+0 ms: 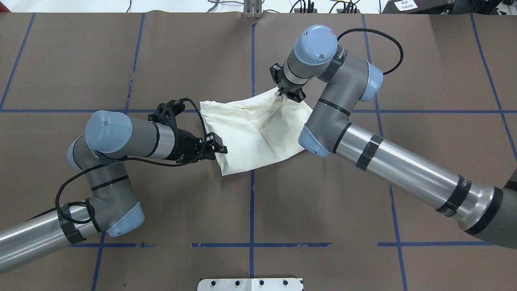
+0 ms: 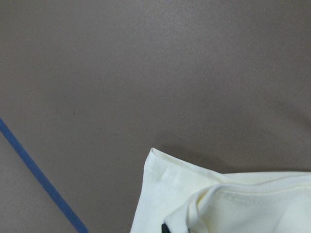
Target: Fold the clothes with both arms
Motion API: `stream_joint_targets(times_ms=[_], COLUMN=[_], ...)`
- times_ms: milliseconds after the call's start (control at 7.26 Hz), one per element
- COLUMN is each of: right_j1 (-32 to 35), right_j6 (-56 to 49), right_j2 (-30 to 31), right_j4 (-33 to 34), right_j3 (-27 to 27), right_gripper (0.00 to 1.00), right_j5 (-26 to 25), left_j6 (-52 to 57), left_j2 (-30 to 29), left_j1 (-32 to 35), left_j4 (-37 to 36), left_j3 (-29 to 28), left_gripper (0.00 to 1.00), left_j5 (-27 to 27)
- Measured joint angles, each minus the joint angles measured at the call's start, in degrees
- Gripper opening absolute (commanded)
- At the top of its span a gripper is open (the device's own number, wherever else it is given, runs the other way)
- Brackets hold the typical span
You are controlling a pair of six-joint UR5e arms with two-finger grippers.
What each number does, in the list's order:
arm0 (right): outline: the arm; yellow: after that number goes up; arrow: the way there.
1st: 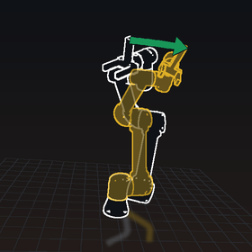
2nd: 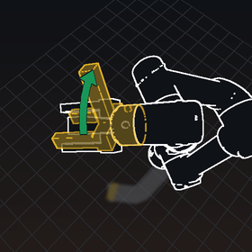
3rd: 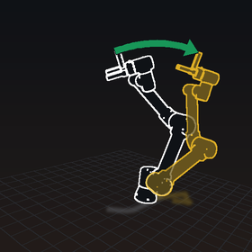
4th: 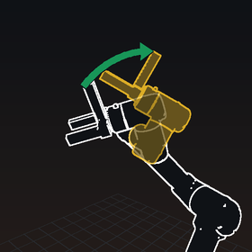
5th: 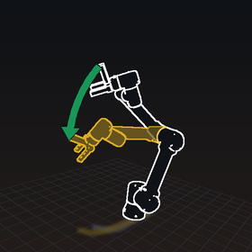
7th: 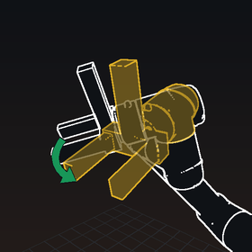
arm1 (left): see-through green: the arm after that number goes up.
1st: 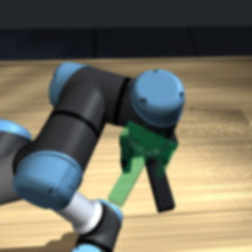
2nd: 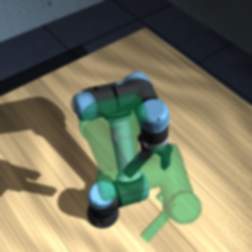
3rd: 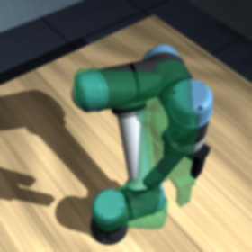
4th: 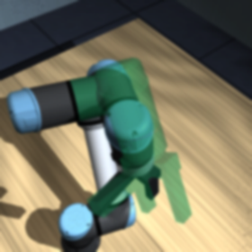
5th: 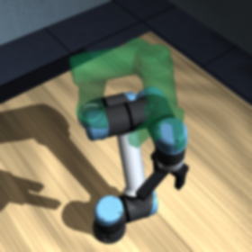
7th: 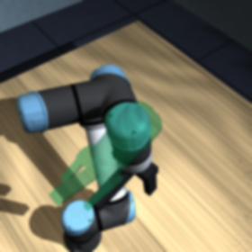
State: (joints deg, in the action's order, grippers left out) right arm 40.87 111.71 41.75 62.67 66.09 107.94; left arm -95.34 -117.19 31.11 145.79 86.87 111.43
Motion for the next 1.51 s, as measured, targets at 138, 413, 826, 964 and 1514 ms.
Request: stream_joint_targets(times_ms=[138, 413, 826, 964, 1514], right_j1=[0.0, 0.0, 0.0, 0.0, 0.0], right_j6=[0.0, 0.1, 0.1, 0.0, -0.2], right_j2=[0.0, -0.1, 0.0, 0.0, 0.7], right_j4=[0.0, 0.0, 0.0, 0.0, -0.1], right_j3=[0.0, 0.1, 0.1, 0.1, 0.0], right_gripper=[0.0, 0.0, 0.0, 0.0, 0.0], right_j5=[0.0, 0.0, 0.0, 0.0, 0.1], left_j6=[-0.1, -0.2, -0.8, -1.6, -2.7], left_j2=[-0.1, -0.3, -1.0, -1.2, -1.2], left_j1=[-0.6, -1.1, -1.1, -1.2, -2.7], left_j4=[0.0, 0.3, 1.1, 1.9, 4.5], left_j3=[-0.3, -0.5, -0.7, -0.8, -1.4], left_gripper=[0.51, 0.43, 0.03, 0.0, 0.0], left_j5=[-0.1, -0.1, -0.1, -0.1, 0.1])
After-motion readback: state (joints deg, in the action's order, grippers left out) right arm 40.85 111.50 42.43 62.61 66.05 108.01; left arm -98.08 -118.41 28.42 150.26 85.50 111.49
